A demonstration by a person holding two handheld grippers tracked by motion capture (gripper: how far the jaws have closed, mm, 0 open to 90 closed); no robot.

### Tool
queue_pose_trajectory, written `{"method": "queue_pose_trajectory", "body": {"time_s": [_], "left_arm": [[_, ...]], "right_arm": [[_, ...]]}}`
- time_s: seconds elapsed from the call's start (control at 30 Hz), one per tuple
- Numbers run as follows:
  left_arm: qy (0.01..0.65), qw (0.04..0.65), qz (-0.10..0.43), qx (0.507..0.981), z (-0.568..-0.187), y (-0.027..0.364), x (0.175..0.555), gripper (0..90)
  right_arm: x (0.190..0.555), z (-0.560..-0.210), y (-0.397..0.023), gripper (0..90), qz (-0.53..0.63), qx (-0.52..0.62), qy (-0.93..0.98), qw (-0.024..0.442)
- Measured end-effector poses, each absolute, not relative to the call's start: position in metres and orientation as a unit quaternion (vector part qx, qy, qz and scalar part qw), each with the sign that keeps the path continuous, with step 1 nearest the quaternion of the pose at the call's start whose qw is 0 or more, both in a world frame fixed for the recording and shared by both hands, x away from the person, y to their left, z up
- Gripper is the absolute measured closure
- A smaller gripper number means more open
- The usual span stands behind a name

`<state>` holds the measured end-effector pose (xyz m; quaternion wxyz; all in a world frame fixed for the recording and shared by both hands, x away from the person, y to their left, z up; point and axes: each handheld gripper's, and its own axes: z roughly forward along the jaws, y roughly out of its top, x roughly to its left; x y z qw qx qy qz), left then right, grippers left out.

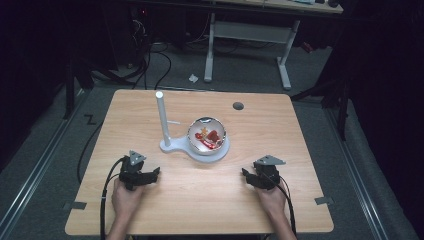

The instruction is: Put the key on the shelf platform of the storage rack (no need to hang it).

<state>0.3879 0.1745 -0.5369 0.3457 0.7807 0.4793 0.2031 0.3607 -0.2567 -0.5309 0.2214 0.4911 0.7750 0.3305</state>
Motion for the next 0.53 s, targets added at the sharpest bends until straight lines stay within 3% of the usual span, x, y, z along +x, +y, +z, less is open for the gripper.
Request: {"method": "queue_pose_trajectory", "body": {"time_s": [0.53], "left_arm": [[0.48,0.345,0.203,0.781,-0.5369,0.1744,0.3878,20.3]], "right_arm": [[0.3608,-0.5309,-0.2565,39.5,0.329,0.491,0.776,0.221]]}}
